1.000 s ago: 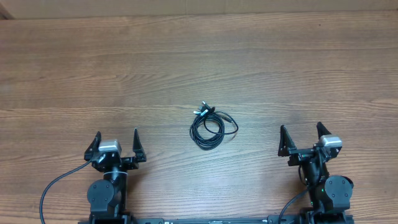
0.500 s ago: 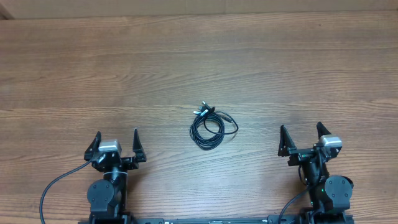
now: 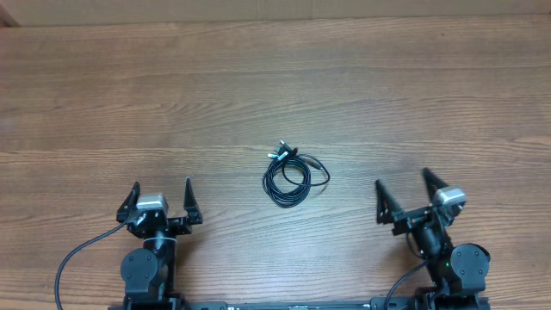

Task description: Untangle cables

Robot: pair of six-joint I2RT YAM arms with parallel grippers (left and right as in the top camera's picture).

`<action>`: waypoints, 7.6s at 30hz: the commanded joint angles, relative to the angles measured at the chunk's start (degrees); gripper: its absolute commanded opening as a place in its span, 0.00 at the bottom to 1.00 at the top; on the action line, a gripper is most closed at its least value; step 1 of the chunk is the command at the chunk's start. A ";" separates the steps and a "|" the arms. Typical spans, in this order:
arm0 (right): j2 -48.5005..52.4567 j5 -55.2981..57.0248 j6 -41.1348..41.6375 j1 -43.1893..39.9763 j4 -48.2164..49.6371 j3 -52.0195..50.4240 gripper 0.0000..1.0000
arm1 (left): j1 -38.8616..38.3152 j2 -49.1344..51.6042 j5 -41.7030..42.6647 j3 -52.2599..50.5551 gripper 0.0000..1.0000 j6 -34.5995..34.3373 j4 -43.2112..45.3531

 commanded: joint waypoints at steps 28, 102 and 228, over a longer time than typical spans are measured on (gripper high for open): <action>9.86 -12.20 -3.91 0.20 -23.87 54.10 1.00 | 0.57 9.88 27.04 29.68 1.00 -21.11 -4.28; 101.59 13.86 -11.98 36.59 -44.70 67.12 0.82 | 0.52 98.09 19.12 74.64 1.00 -7.74 -60.65; 97.39 44.00 28.89 36.46 -66.62 157.57 0.04 | -10.25 95.73 15.45 77.31 0.05 -11.50 -56.83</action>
